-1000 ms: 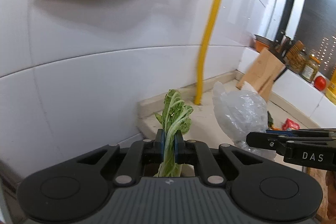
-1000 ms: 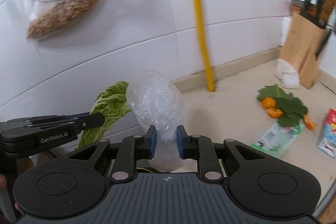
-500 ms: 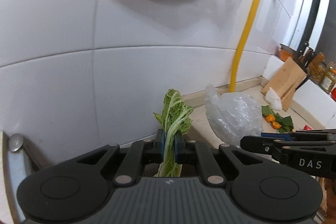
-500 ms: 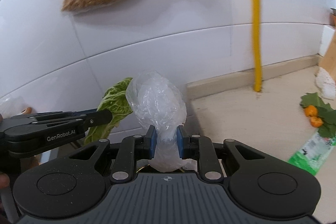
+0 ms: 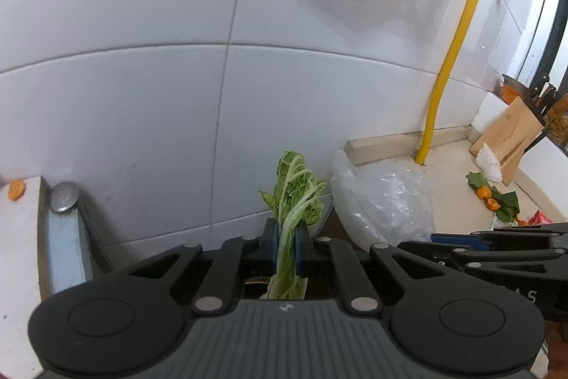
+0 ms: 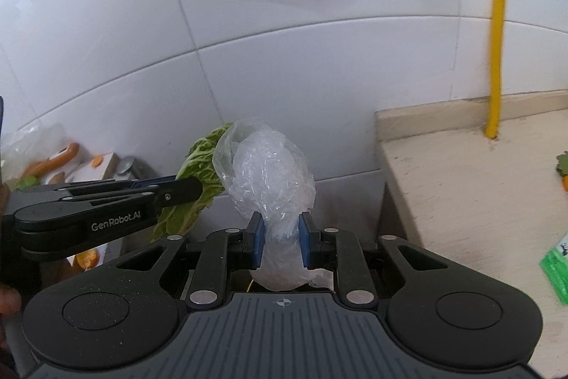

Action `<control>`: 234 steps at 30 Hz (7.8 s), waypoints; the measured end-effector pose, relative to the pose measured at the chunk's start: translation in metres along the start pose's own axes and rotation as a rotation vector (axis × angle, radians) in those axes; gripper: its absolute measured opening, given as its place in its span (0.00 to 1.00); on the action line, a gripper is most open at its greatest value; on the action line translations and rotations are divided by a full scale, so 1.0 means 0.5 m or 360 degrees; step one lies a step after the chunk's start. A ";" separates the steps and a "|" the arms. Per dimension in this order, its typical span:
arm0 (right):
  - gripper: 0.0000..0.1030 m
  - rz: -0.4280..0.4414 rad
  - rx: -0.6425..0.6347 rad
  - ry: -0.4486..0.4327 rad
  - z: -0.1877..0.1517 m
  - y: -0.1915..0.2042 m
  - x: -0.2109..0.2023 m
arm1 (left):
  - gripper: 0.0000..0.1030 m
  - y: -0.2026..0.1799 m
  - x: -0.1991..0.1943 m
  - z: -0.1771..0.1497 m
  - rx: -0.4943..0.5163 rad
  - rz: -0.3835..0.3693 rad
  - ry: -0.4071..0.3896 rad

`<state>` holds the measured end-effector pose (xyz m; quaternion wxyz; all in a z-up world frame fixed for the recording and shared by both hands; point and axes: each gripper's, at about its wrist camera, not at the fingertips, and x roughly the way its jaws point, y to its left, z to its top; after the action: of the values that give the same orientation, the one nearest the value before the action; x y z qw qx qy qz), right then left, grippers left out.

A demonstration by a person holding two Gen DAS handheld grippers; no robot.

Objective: Collect trash
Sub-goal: 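Carry the held bag and cabbage leaf with both tools down to the bin, then open both tools over the bin to drop the bag and cabbage leaf, then raise both open tools from the bin back over the counter, then grasp the iced tea carton with the right tool while the left grasps the green packet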

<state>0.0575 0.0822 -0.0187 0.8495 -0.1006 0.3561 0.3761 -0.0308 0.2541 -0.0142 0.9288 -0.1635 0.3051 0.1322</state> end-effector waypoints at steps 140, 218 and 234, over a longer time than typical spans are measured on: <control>0.77 -0.0419 0.0301 0.0022 -0.120 -0.210 -0.115 | 0.47 -0.053 0.154 -0.085 0.0440 0.0102 0.0348; 0.93 -0.1039 0.0912 -0.0101 -0.165 -0.854 -0.206 | 0.60 -0.805 0.433 -0.055 0.1074 -0.0607 0.0522; 0.93 -0.0905 0.0847 -0.0012 -0.162 -0.810 -0.199 | 0.33 -0.762 0.354 -0.079 0.1082 -0.0757 0.0616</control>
<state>0.2562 -0.2922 -0.0489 0.9175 0.0301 0.3960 0.0205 0.2178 -0.0824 -0.0672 0.8603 0.0633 0.4530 -0.2252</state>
